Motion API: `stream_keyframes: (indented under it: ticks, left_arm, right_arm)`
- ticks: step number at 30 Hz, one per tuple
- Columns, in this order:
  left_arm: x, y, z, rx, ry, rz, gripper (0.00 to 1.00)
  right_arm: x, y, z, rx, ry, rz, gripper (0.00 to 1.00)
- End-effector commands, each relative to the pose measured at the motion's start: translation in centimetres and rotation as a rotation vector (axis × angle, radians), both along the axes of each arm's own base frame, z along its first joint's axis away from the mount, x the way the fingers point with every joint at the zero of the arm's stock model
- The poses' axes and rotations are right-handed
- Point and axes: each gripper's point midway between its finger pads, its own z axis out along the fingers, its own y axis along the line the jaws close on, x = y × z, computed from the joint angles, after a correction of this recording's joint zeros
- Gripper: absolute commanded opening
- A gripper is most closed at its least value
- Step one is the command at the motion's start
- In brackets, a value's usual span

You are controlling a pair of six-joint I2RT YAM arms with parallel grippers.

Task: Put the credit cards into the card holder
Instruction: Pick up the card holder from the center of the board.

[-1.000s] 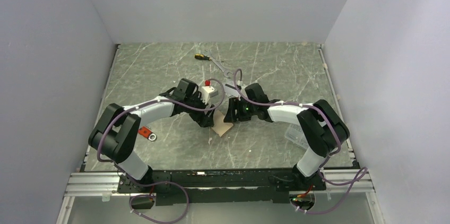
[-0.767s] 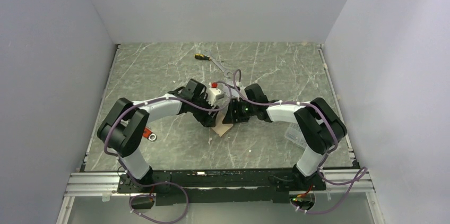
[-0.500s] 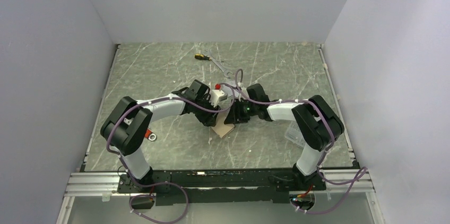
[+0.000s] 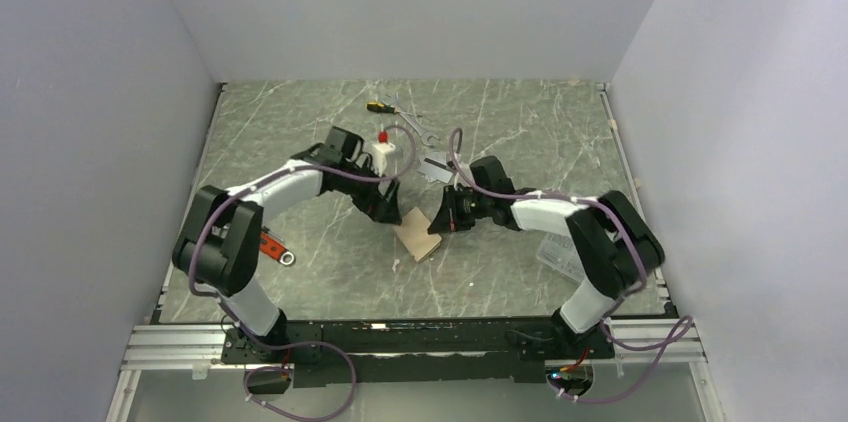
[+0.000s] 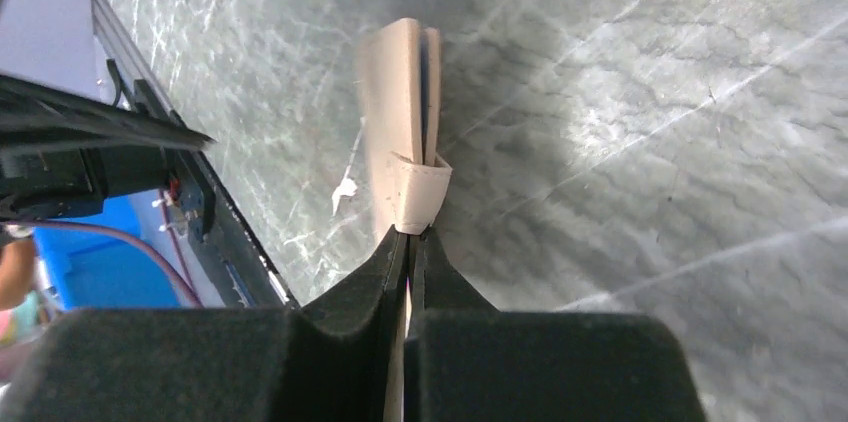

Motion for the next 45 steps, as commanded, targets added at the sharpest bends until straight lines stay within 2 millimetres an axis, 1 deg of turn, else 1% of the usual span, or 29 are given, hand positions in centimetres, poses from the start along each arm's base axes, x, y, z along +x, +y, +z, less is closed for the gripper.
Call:
stream_keyframes:
  ticks: [1, 2, 3, 5, 7, 9, 10, 13, 16, 18, 21, 24, 26, 28, 31, 34, 39, 42, 45]
  left_arm:
    - [-0.3, -0.2, 9.0, -0.257, -0.031, -0.089, 0.99]
    - [-0.4, 0.2, 10.1, -0.291, -0.017, -0.088, 0.99]
    - [-0.5, 0.6, 11.0, -0.325, 0.002, -0.079, 0.99]
    - [-0.4, 1.3, 12.7, -0.377, 0.026, -0.056, 0.99]
    - [-0.1, 2.2, 13.9, -0.401, 0.029, -0.015, 0.99]
    - [0.2, 2.9, 14.9, -0.434, 0.042, 0.031, 0.99]
    - [0.3, 3.2, 15.3, -0.452, 0.080, 0.070, 0.99]
    - [0.6, 3.8, 15.6, -0.483, 0.179, 0.147, 0.99]
    - [0.4, 3.7, 15.7, -0.502, 0.300, 0.192, 0.99]
    - [0.1, 3.6, 15.9, -0.511, 0.358, 0.193, 0.99]
    - [0.1, 3.7, 16.1, -0.519, 0.375, 0.219, 0.99]
    - [0.1, 3.6, 16.5, -0.540, 0.402, 0.248, 0.99]
    - [0.2, 3.6, 16.3, -0.534, 0.411, 0.282, 0.99]
    - [0.1, 3.7, 15.9, -0.529, 0.425, 0.300, 1.00]
    - [0.0, 3.6, 15.8, -0.546, 0.453, 0.311, 0.99]
    - [0.0, 3.6, 16.2, -0.557, 0.448, 0.322, 0.99]
    - [0.3, 3.6, 17.4, -0.588, 0.458, 0.323, 0.99]
    - [0.4, 3.7, 18.1, -0.609, 0.466, 0.319, 0.99]
    - [0.2, 3.7, 18.2, -0.613, 0.472, 0.322, 0.99]
  right_arm:
    - [0.7, 0.1, 4.5, -0.113, -0.314, 0.006, 0.00]
    - [0.2, 0.3, 5.1, -0.162, -0.387, 0.024, 0.00]
    - [0.0, 0.4, 6.2, -0.196, -0.474, 0.023, 0.00]
    - [-0.5, 0.6, 8.0, -0.228, -0.635, 0.023, 0.00]
    - [-0.7, 0.8, 10.3, -0.218, -0.778, 0.014, 0.00]
    - [-0.5, 0.2, 12.1, -0.260, -0.895, -0.016, 0.00]
    - [-0.4, -0.1, 12.9, -0.287, -0.946, -0.016, 0.00]
    - [-0.2, -0.3, 15.1, -0.401, -1.107, 0.012, 0.00]
    - [-0.3, 0.1, 16.6, -0.540, -1.266, 0.051, 0.00]
    - [-0.3, 0.5, 17.6, -0.637, -1.372, 0.065, 0.00]
    - [-0.6, 0.8, 19.3, -0.756, -1.543, 0.061, 0.00]
    - [-0.7, 1.0, 21.0, -0.804, -1.662, 0.039, 0.00]
    - [-0.6, 1.2, 22.1, -0.828, -1.724, 0.017, 0.00]
    - [-0.8, 1.6, 22.6, -0.848, -1.784, 0.026, 0.00]
    - [-0.8, 2.1, 22.6, -0.908, -1.866, 0.050, 0.00]
    - [-0.7, 3.0, 22.8, -0.945, -1.952, 0.065, 0.00]
    - [-0.7, 4.7, 22.9, -0.951, -2.031, 0.069, 0.00]
    - [-0.6, 5.6, 22.4, -0.965, -2.060, 0.082, 0.00]
    - [-0.7, 6.3, 22.5, -0.964, -2.083, 0.077, 0.00]
